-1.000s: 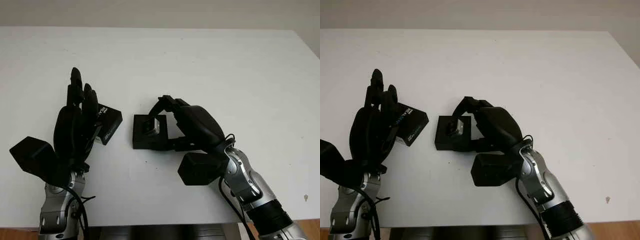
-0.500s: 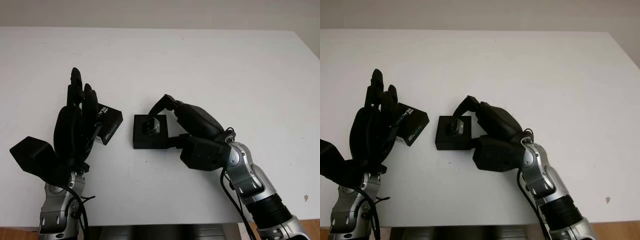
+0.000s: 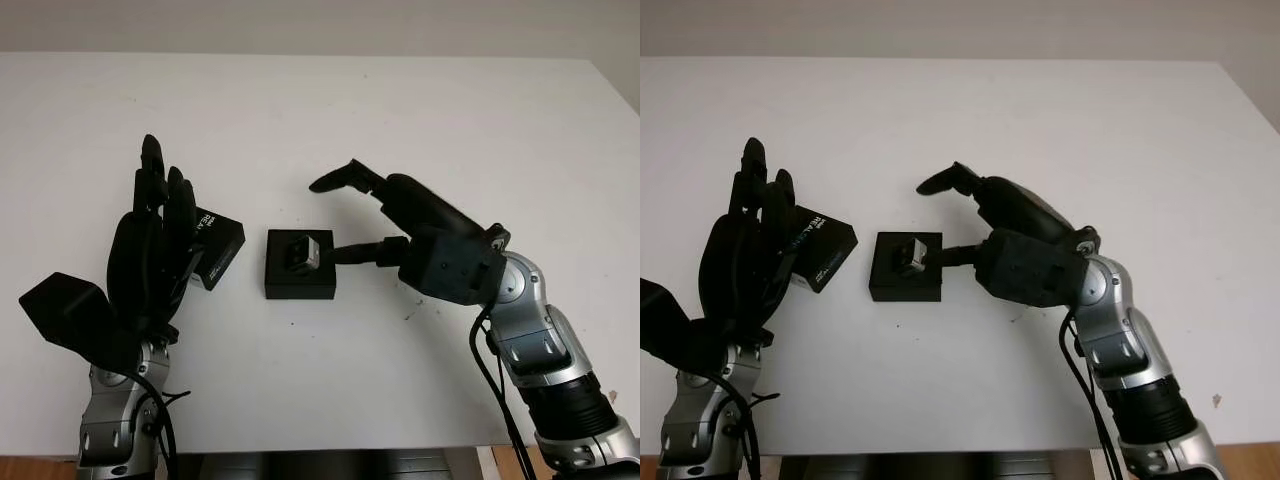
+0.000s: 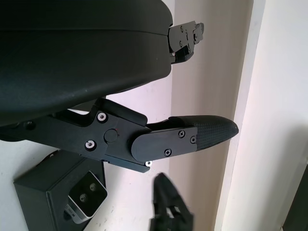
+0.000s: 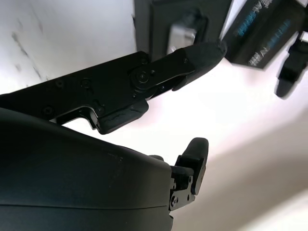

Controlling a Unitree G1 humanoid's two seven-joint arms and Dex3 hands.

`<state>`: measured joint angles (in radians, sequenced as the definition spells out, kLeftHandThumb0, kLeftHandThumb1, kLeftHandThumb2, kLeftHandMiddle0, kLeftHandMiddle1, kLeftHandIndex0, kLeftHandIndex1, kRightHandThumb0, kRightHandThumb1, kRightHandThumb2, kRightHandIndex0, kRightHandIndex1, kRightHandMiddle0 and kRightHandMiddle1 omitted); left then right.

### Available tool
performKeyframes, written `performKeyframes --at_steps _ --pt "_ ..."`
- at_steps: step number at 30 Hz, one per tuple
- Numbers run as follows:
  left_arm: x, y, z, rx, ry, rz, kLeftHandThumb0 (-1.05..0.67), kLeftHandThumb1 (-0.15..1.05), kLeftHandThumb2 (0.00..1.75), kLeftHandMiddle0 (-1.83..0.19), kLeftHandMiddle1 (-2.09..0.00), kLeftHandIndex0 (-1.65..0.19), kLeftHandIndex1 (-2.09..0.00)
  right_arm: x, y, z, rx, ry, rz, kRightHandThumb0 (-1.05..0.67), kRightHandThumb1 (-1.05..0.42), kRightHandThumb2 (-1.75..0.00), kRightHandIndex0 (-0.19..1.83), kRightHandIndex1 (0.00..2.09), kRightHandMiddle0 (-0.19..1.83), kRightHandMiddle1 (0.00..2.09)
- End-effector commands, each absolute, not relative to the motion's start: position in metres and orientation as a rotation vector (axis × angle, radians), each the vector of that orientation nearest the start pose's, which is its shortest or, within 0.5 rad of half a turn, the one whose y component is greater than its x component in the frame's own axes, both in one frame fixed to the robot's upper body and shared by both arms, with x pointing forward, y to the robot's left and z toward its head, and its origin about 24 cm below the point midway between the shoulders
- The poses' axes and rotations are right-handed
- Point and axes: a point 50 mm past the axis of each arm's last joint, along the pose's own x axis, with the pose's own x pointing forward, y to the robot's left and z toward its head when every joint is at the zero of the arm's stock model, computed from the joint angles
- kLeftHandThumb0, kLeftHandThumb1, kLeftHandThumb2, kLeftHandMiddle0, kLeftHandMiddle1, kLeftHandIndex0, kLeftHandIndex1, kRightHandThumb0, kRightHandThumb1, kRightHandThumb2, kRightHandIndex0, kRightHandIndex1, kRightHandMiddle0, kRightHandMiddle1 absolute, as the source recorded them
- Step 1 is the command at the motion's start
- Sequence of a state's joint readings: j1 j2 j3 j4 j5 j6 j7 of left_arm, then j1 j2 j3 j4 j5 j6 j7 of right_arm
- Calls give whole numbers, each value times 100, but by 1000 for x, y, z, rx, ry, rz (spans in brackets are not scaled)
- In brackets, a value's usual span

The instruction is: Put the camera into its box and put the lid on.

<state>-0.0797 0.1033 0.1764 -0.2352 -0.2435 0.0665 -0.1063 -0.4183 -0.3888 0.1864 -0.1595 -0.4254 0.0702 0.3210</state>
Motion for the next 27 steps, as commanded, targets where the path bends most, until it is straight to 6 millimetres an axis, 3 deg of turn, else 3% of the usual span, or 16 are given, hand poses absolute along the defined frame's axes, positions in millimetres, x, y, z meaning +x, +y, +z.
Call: performKeyframes --at_steps 1,6,10,14,19,27 --pt "261 193 119 -119 -296 -10 -68 105 53 19 0 19 0 294 -124 172 -931 -465 378 -83 -102 -6 14 34 11 85" --pt "261 192 120 -124 -296 -16 -68 105 53 19 0 19 0 288 -117 173 -1044 -549 332 -78 -101 -4 18 38 10 98" --pt "261 191 120 -119 -293 -17 -68 105 53 19 0 19 0 288 -112 166 -1133 -575 309 -79 -101 -5 17 38 8 100" --pt "261 191 119 -129 -294 -15 -68 105 52 19 0 19 0 289 -105 158 -1190 -610 279 -79 -98 -4 17 42 7 113" --pt "261 191 119 -125 -292 -12 -68 105 52 19 0 19 0 292 -100 149 -1248 -654 221 -78 -95 -4 22 47 17 115" --pt "262 192 119 -121 -288 -9 -68 105 53 19 0 19 0 294 -95 142 -1284 -636 234 -80 -94 -5 19 47 17 114"
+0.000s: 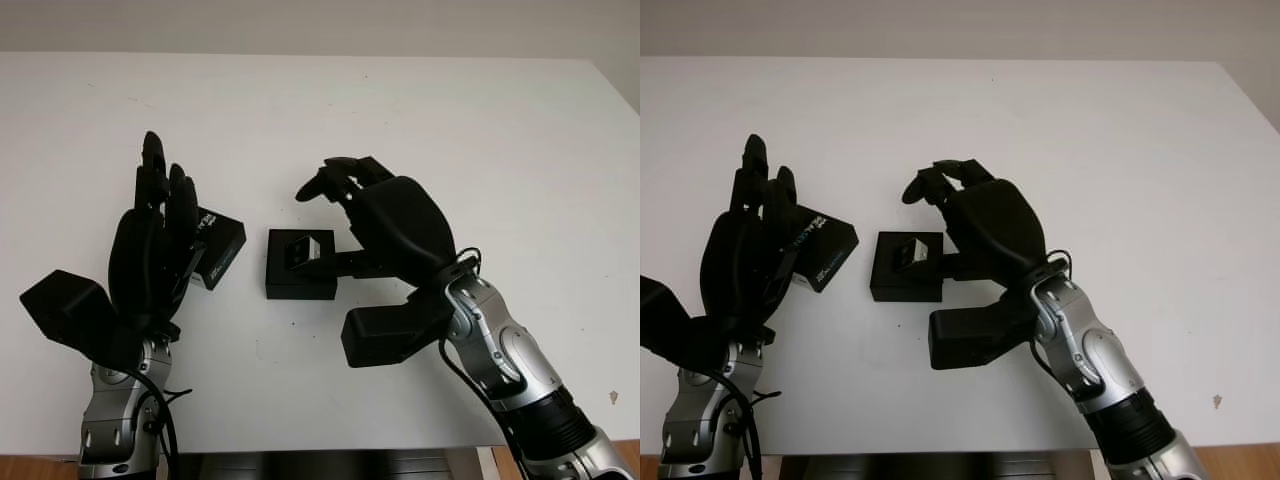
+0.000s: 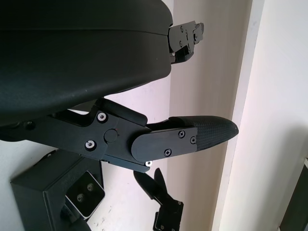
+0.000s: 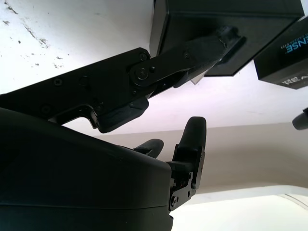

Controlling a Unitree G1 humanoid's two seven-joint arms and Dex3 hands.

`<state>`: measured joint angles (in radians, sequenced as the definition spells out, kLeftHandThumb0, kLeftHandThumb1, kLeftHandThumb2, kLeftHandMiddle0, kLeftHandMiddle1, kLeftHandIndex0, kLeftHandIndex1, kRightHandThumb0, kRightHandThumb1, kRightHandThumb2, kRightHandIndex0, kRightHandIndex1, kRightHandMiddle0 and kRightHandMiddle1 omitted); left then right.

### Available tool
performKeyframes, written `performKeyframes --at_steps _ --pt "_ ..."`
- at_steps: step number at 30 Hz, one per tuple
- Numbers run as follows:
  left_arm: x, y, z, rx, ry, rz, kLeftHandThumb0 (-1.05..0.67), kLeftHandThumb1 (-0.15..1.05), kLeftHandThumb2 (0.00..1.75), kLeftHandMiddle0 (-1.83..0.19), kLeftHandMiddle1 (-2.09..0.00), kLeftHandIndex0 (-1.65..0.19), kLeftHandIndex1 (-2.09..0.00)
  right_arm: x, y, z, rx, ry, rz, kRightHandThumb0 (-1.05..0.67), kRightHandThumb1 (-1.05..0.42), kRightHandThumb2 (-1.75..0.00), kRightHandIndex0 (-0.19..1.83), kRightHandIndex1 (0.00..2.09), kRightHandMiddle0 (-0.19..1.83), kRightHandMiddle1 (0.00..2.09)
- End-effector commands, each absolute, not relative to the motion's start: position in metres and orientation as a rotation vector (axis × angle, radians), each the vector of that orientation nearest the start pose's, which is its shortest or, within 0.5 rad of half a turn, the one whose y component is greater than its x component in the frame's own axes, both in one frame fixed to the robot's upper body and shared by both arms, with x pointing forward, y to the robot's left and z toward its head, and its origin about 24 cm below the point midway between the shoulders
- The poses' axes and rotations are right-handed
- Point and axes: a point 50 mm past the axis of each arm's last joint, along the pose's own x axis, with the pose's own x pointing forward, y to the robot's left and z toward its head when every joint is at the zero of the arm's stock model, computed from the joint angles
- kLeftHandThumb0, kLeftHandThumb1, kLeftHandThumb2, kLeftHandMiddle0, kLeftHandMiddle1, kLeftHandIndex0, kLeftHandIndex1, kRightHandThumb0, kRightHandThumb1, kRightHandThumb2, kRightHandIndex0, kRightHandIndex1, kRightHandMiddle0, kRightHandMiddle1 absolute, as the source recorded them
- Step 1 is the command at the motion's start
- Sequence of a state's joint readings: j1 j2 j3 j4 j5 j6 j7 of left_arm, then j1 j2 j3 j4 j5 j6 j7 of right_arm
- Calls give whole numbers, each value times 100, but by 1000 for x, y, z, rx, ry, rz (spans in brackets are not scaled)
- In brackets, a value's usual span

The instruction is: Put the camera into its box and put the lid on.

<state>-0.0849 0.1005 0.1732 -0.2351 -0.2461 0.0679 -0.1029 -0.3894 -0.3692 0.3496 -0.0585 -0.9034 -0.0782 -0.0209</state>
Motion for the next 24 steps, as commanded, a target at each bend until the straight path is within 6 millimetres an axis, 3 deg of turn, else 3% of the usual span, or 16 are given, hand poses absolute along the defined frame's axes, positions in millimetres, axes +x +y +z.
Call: performKeyframes --at_steps 1,24 --pt "262 192 119 -120 -288 -8 -68 105 53 19 0 19 0 294 -95 142 -1285 -635 236 -80 -94 -5 19 47 16 115" --pt "264 193 118 -125 -290 -14 -69 105 52 19 0 19 0 295 -95 135 -1331 -586 298 -75 -94 -6 21 43 26 107"
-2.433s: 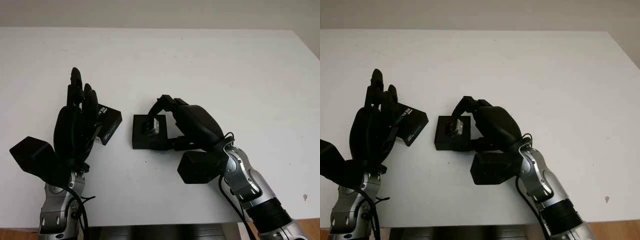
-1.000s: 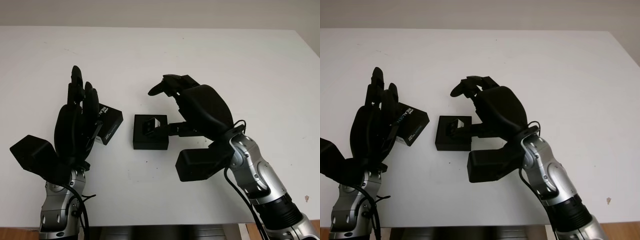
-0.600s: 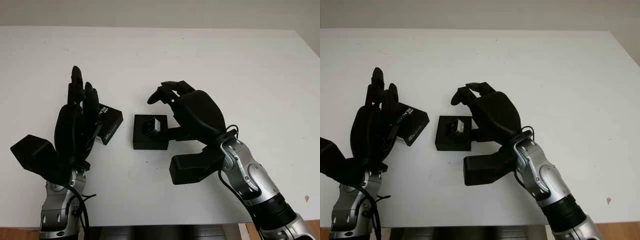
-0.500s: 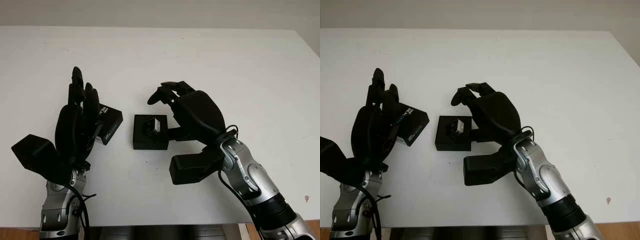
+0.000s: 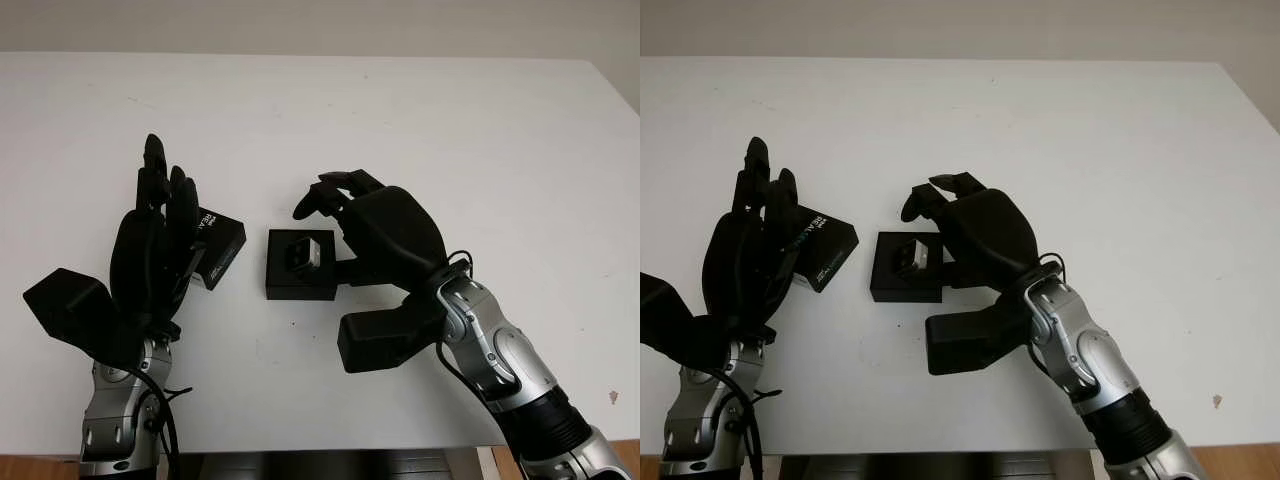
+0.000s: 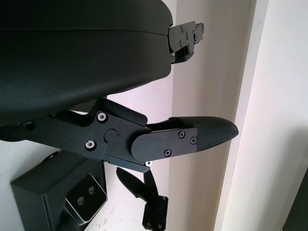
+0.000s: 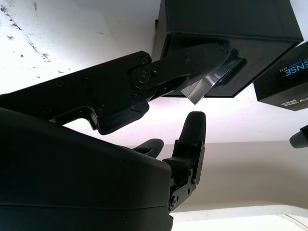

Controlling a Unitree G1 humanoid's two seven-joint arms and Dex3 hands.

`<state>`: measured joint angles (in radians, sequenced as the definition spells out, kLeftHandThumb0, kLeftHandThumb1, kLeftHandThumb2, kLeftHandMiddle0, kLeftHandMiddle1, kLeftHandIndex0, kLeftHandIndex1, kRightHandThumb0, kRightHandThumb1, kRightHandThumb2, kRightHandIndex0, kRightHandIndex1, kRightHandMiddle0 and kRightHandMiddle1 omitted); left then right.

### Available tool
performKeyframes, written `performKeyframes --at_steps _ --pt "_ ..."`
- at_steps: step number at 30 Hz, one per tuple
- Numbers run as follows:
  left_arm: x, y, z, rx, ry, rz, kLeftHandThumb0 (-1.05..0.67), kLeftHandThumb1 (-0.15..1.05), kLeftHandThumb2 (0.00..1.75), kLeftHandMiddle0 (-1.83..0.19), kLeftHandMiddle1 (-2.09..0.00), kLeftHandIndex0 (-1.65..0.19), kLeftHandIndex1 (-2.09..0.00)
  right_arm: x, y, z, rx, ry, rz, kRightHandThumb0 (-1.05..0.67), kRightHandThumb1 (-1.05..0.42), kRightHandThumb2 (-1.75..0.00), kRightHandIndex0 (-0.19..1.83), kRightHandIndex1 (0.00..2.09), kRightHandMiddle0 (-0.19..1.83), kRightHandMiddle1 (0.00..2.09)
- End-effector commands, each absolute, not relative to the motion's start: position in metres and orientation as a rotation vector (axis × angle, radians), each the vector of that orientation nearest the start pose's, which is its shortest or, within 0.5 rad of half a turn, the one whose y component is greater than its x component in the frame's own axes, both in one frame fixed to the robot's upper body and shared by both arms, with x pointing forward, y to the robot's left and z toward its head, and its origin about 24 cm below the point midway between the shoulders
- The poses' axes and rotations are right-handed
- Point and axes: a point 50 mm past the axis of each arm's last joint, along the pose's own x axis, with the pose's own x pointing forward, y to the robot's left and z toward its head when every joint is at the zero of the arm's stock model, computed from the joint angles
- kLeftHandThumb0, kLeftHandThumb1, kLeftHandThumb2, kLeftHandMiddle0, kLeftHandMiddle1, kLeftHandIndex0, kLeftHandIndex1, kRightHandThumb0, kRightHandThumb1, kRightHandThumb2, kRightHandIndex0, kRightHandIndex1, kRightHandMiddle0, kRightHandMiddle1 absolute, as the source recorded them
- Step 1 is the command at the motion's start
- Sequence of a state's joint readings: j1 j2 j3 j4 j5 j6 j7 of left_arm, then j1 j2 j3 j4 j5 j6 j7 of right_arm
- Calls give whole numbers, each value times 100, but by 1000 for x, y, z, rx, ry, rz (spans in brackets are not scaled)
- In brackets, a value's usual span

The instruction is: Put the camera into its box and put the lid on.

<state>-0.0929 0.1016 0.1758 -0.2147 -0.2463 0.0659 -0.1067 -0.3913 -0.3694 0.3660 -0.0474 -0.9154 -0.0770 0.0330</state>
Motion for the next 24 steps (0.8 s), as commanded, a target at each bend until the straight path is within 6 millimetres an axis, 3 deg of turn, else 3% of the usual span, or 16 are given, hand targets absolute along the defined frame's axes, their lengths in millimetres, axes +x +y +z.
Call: performKeyframes --at_steps 1,12,24 --pt "264 193 118 -123 -292 -15 -69 105 52 19 0 19 0 296 -95 134 -1335 -581 300 -74 -95 -6 21 43 26 107" --pt "263 193 117 -125 -295 -15 -68 105 52 19 0 19 0 300 -95 127 -1367 -581 299 -68 -100 -7 27 44 36 113" --pt "263 193 117 -124 -295 -12 -68 105 53 19 0 19 0 299 -96 125 -1396 -586 322 -58 -98 -4 36 52 49 138"
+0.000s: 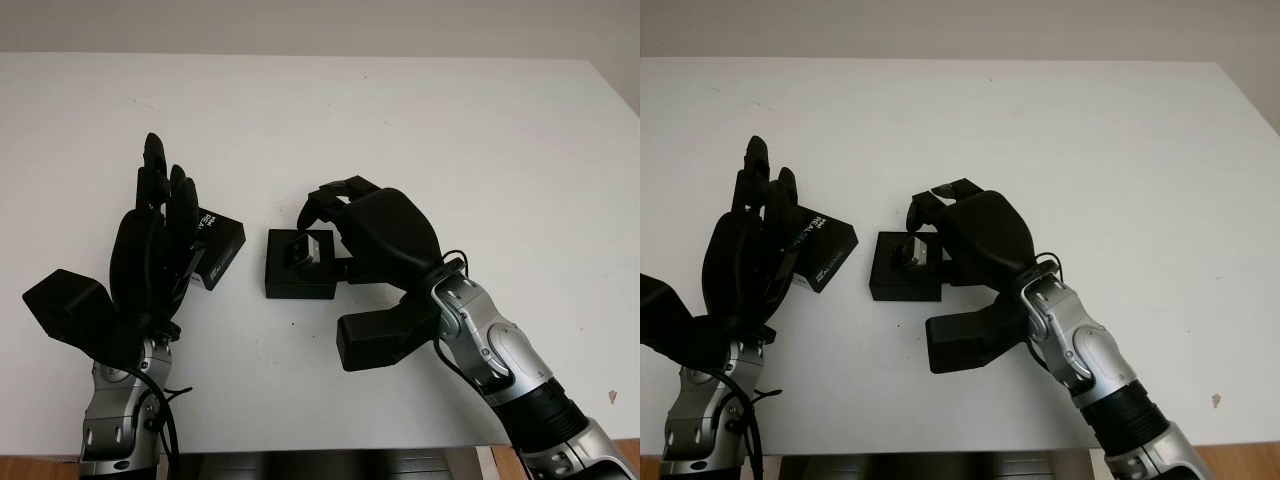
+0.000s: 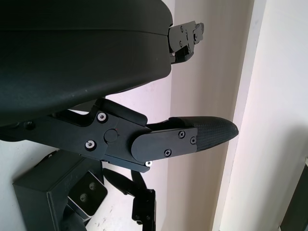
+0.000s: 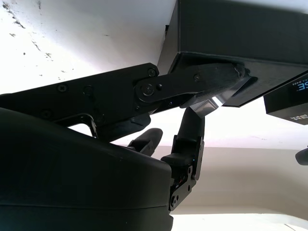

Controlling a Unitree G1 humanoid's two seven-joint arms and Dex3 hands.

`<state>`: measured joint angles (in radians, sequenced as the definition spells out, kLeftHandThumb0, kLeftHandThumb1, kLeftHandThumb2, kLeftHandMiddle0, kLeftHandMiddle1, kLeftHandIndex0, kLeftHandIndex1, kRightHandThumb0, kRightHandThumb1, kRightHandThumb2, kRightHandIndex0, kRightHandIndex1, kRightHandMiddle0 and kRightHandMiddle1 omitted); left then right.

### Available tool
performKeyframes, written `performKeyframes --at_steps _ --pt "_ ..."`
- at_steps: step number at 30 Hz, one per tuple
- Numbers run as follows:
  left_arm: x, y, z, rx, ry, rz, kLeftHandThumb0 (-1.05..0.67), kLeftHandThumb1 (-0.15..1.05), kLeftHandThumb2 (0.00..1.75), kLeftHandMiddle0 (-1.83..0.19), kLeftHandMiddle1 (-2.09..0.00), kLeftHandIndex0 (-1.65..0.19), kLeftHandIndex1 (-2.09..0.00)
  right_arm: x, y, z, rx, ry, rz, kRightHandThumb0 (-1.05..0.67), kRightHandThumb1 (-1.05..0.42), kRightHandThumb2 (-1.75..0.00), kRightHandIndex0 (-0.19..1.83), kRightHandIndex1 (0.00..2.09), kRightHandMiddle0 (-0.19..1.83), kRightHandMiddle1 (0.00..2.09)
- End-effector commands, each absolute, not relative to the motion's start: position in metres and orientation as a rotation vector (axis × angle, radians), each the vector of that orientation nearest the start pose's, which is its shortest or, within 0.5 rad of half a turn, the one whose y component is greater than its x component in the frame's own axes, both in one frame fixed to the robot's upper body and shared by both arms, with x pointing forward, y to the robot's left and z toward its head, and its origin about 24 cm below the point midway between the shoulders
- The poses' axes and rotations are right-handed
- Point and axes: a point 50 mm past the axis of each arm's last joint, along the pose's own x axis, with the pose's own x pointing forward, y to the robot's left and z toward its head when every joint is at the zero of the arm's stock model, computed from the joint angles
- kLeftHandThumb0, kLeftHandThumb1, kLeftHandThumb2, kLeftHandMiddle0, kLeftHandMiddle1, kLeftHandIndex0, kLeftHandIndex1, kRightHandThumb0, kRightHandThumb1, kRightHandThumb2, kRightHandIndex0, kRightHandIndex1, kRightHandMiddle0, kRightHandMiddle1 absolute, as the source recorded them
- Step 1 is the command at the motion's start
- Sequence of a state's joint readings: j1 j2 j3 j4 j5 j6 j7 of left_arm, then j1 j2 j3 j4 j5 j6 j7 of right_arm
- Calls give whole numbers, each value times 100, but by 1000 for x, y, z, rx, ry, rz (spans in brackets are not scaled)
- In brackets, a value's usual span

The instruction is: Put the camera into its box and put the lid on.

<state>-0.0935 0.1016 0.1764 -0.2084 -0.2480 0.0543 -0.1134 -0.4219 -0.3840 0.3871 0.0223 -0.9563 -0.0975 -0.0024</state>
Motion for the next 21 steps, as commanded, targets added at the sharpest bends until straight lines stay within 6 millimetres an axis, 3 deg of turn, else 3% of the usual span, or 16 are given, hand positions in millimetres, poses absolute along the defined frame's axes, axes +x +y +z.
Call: performKeyframes --at_steps 1,5,10,21 --pt "263 193 117 -123 -295 -11 -68 105 53 19 0 19 0 299 -96 125 -1390 -589 327 -53 -97 -4 37 53 50 138" --pt "263 193 117 -134 -296 -13 -68 105 53 19 0 19 0 298 -97 125 -1351 -623 337 -38 -91 -5 36 68 56 136" --pt "263 193 118 -131 -299 -8 -68 105 52 19 0 19 0 298 -97 124 -1335 -652 352 -37 -88 -5 24 94 50 152" --pt "264 193 117 -130 -296 -10 -68 105 53 19 0 19 0 297 -95 120 -1327 -644 383 -37 -87 -5 15 108 39 174"
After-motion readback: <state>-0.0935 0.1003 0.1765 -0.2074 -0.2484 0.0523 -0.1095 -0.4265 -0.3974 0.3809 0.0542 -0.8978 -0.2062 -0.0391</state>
